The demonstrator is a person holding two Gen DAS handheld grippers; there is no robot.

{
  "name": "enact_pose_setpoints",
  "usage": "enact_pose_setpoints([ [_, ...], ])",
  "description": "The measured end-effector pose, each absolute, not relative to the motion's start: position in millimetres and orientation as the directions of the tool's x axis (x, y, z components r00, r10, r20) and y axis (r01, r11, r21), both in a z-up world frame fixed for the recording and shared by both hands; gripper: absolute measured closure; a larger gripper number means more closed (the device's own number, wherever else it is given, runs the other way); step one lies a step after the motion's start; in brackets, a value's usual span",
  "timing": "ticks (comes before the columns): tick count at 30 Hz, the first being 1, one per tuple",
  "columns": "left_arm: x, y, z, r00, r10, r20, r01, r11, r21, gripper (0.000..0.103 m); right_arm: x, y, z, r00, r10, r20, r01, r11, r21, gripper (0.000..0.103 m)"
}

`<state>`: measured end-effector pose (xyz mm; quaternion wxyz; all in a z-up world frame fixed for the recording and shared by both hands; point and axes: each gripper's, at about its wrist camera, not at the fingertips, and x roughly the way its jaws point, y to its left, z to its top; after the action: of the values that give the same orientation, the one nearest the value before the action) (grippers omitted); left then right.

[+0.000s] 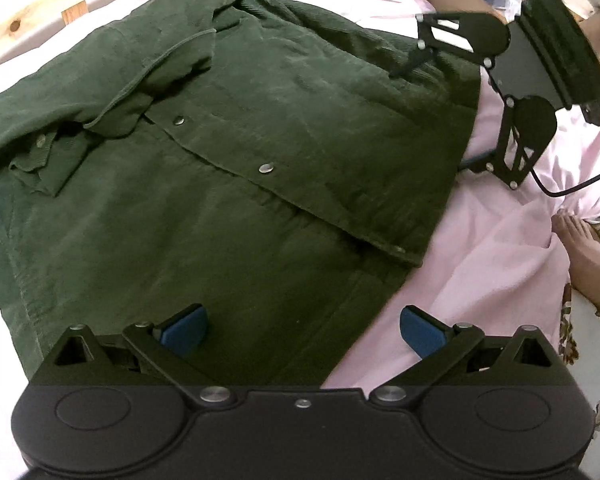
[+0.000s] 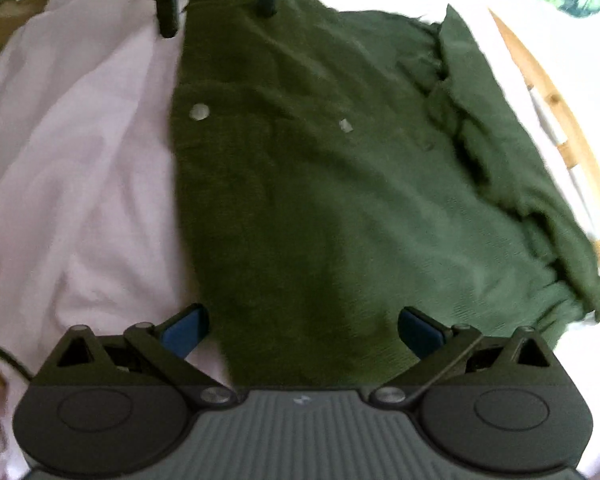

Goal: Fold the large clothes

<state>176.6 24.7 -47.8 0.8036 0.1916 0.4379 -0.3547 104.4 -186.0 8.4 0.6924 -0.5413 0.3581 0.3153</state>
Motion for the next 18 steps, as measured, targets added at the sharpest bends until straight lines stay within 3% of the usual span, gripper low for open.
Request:
enact_pose_setpoints([
  [5, 167, 13, -44, 0.393, -0.431, -0.812, 0.776, 0.629, 0.042, 0.001, 126, -188, 41, 0.589, 0.097, -0.802, -0.761, 0.401, -0.51, 0.0],
  [11, 156, -4, -45, 0.395, -0.436, -0.809, 0.814, 0.573, 0.089, 0.001, 185, -201, 65, 0.518, 0.12, -0.847, -0.68, 0.659, -0.322, 0.0],
  [18, 157, -9, -61, 0.437, -0.327, -0.838, 0.788, 0.588, 0.182, 0.008, 205, -216, 64, 0.479, 0.133, -0.868, -0.649, 0.72, -0.247, 0.0],
])
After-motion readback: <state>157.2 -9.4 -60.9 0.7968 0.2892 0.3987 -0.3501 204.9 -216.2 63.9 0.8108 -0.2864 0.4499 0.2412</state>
